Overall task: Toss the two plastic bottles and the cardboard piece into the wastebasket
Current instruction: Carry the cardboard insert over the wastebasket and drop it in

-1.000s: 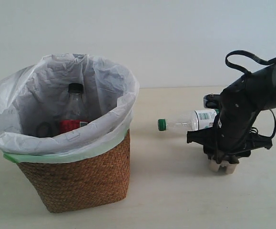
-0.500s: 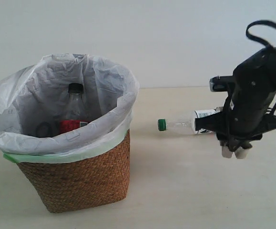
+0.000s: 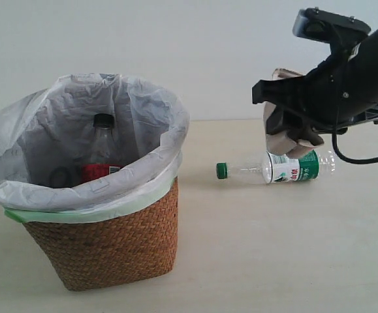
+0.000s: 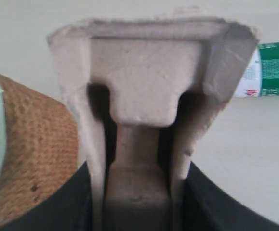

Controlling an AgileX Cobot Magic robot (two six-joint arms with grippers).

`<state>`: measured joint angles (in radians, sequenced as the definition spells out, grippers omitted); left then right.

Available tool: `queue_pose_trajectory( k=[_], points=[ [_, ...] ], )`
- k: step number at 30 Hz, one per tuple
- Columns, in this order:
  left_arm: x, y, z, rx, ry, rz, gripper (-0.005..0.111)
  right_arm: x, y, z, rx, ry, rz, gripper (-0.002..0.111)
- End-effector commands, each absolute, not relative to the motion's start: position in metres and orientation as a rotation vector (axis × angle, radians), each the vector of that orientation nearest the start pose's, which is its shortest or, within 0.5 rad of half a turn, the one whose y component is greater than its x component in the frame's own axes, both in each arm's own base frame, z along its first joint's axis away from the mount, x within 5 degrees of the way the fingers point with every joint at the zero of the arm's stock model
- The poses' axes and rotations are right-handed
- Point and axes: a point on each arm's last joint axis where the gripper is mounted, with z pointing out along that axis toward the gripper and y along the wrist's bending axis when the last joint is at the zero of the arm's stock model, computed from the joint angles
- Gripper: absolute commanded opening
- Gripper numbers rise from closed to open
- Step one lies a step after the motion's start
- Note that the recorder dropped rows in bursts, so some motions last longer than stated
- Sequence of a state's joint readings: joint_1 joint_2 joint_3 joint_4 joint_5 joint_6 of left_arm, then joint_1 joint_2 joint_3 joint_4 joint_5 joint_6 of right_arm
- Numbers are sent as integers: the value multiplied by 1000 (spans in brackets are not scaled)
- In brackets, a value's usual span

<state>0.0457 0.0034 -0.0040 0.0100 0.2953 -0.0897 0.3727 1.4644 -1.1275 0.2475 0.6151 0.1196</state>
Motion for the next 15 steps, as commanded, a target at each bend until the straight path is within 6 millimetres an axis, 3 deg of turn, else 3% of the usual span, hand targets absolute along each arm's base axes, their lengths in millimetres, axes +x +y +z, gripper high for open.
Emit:
queue_pose_trajectory(
  k=[1,4,7,10,15],
  points=[
    [54,2,186,-109,1776,-27,4,285,136,308,-190,2418,635,21],
    [54,2,186,-109,1776,-27,4,285,136,308,-194,2420,630,21],
    [54,2,186,-109,1776,-27,4,287,128,304,-177,2451,511,21],
    [54,2,186,-109,1776,-27,4,288,113,299,-91,2506,309,21],
    [54,2,186,-109,1776,-27,4,287,76,299,44,2521,-222,21]
  ],
)
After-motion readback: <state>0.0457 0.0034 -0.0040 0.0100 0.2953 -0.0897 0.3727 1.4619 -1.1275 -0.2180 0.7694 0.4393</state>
